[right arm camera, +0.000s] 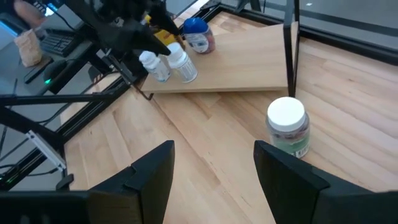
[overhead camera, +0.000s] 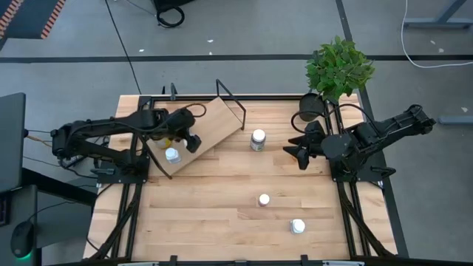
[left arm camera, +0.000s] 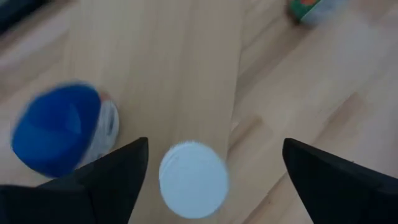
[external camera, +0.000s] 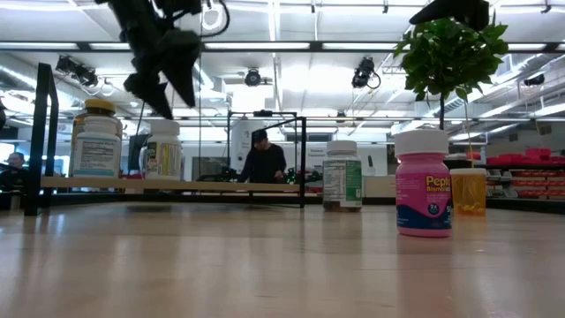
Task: Pick and place medicine bottles onto shelf by color
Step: Put the green medicine bottle on the shelf
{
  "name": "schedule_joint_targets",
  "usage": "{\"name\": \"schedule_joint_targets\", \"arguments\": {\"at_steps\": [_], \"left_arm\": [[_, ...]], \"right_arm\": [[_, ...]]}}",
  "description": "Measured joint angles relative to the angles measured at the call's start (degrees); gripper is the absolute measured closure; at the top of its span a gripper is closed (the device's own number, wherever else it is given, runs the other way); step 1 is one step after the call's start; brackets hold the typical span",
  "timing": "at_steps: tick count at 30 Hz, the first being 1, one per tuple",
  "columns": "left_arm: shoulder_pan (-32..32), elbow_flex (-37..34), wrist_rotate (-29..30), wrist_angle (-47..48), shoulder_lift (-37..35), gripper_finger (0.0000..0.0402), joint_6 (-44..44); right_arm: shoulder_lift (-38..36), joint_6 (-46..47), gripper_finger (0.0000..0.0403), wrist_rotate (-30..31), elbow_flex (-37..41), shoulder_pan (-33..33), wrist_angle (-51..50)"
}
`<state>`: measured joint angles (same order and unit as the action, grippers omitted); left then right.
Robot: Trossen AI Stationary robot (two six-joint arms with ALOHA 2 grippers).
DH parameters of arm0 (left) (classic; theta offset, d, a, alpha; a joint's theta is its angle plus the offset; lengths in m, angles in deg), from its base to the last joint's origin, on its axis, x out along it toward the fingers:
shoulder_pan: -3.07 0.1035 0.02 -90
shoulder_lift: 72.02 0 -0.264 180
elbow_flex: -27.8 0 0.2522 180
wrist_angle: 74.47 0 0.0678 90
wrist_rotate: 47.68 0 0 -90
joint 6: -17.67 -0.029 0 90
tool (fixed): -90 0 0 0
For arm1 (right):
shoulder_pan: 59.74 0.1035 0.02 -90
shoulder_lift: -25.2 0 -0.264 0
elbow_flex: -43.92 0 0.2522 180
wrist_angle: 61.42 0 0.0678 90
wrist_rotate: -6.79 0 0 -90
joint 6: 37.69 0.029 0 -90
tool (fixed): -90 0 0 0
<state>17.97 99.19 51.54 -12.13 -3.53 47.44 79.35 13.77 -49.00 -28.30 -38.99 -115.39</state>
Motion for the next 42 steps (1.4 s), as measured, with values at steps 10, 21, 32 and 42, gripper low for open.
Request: {"name": "schedule_joint_targets", "arguments": {"at_steps": [10,21,32,42], "left_arm": [[-1.1,7.0,0.2,-8.6,1.0,0.0030,-3.2],[-8.5,6.5,2.3,-38.7,11.7,0.0033,-12.0],[-10.0,6.5,5.2,-55.7,27.3,0.0033,-19.1],[-8.6,6.5,5.1,-60.1,31.0,0.0033,-18.8]], "right_arm": [[1.5,1.0,0.0175,3.4,0.0,0.0,-0.8],[5.1,5.2,0.0175,-9.9,0.0,1.3,-0.5],[5.2,12.7,0.0175,-10.8,0.0,8.6,2.4],[6.1,15.0,0.0175,-2.0,0.0,10.1,0.0]]}}
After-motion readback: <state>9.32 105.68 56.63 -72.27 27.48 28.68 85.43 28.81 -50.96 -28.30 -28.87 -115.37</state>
